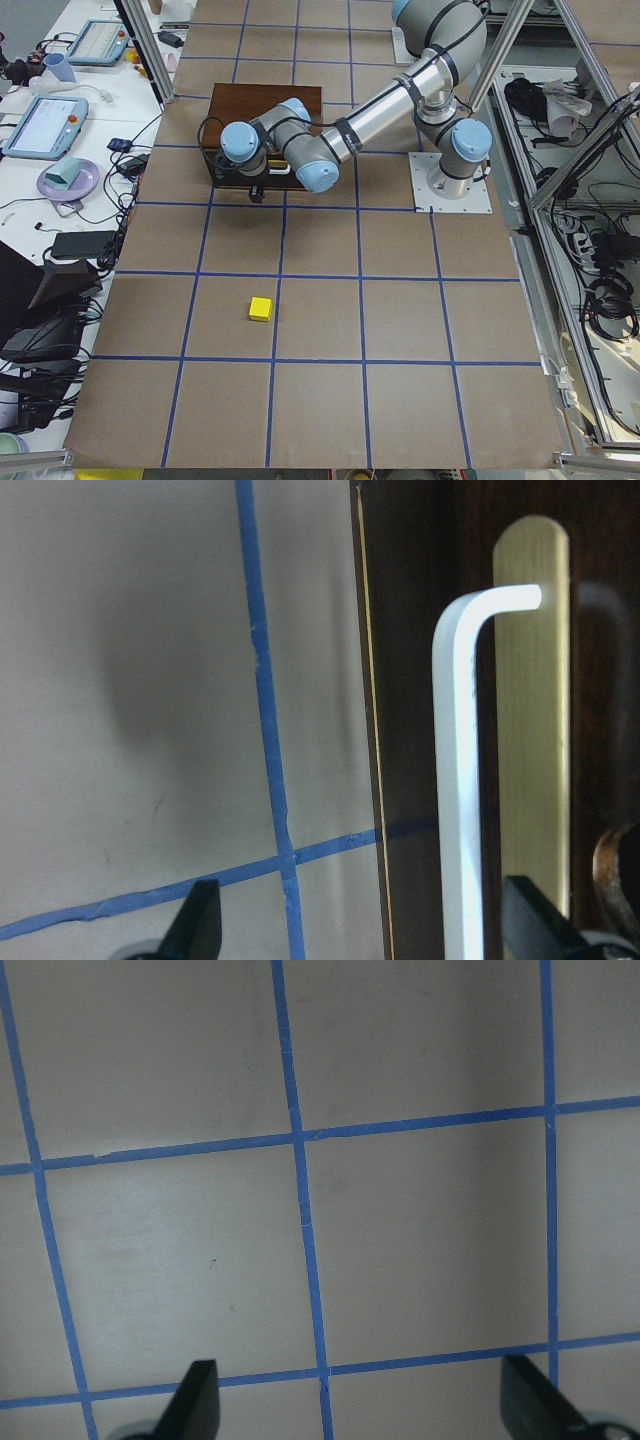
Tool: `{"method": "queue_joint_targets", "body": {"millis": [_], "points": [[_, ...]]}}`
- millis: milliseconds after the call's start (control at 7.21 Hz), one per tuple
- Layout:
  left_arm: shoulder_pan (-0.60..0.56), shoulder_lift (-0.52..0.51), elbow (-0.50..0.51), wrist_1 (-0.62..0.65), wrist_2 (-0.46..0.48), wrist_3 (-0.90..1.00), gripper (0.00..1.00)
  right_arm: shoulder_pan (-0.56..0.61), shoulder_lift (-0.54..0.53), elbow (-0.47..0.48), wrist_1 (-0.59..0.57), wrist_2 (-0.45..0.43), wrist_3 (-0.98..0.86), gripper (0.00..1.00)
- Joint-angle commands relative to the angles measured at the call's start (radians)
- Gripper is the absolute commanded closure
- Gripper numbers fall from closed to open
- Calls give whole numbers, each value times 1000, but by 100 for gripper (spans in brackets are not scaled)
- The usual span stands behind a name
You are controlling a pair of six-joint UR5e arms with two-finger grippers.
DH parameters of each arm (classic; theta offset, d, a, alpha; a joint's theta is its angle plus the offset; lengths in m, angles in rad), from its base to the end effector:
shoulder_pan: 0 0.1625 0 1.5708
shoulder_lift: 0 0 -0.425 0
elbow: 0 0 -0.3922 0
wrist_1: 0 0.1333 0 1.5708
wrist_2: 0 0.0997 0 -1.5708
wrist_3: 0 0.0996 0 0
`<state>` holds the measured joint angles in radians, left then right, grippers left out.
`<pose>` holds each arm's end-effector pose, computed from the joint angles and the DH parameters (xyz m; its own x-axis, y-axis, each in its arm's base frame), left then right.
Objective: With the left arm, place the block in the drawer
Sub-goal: 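Lower the left gripper and grasp the white drawer handle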
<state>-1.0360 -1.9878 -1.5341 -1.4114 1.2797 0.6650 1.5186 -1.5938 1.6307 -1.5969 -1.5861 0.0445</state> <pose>0.1730 -0.6096 0.2906 -0.9302 0.0912 0.3556 0.0975 0.9952 -0.0004 0.1065 -0.4870 0.4723 -0.9952 0.0964 0.0158 0.0965 0.9953 0.0101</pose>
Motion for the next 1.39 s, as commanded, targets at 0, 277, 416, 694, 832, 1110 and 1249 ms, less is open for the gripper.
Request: {"method": "queue_joint_targets", "body": {"millis": [0,277,416,694,832,1110,1249], "points": [[-1,-14,-1,8,1,27,0,-1,0,0,0,0,0,0],[-1,-26,-1,8,1,30,0,0,0,0,0,0,0,0],[-1,-28,-1,8,1,30,0,-1,0,0,0,0,0,0],[1,-34,8,9,4,27,0,0,0,0,0,0,0,0],[-1,-34,9,24,7,27,0,0,0,0,0,0,0,0],[1,-34,9,31,9,34,0,0,0,0,0,0,0,0],[1,-32,9,32,9,62,0,0,0,0,0,0,0,0]]}}
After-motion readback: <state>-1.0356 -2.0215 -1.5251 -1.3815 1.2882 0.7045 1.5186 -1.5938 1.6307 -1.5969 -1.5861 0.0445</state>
